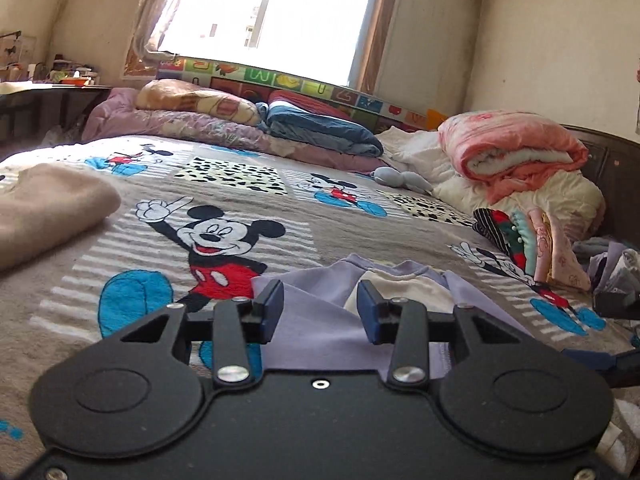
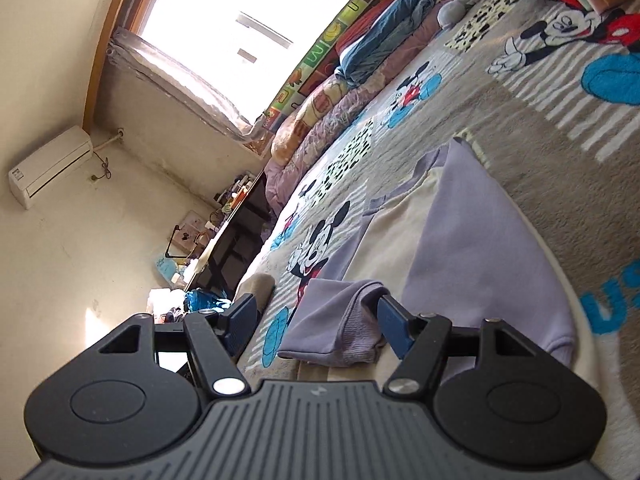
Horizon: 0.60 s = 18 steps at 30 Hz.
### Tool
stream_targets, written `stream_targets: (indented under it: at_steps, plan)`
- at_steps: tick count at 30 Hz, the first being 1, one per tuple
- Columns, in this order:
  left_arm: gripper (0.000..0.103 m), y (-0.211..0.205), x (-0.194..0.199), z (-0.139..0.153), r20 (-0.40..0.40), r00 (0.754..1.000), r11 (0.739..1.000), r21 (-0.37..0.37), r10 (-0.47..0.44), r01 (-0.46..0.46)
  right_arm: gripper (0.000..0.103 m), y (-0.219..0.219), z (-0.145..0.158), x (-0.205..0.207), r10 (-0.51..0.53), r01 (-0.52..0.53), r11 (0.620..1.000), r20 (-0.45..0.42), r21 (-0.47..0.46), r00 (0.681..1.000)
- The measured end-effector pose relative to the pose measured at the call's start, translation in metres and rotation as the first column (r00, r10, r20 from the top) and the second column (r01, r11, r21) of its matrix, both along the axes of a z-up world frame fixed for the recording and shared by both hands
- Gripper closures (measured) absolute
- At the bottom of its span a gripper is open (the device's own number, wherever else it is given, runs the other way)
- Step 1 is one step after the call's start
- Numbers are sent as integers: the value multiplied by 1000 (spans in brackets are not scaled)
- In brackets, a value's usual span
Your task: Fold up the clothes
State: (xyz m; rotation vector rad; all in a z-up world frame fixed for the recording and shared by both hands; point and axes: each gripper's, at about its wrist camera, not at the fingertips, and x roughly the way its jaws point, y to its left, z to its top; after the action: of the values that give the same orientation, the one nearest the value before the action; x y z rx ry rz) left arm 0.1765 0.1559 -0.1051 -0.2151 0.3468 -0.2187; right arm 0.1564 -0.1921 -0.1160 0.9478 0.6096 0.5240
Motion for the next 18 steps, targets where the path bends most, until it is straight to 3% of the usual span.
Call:
stream_targets:
  at_steps: [4,7,9,12,18]
  plan:
    - [64,8,-7,5,10,1000,999,-26,22,-22,35,35,-18,14,15,3,995,-177,101,984]
    - [64,18,-12,8,21,999,999,-43,25,-24,31,58,-38,16,-2,57,984,-315,166,949]
    - [64,22,-13,9,27,999,998,-55,27,-26,30,69,-47,15,-32,108,975,-352,197,935]
    - [64,23,-13,12,31,999,997,-71,28,-26,30,79,-51,16,-133,206,964,-362,170,922]
    - [64,22,-9,14,39,999,996,-86,19,-15,32,90,-65,10,-337,434,885,-408,169,848]
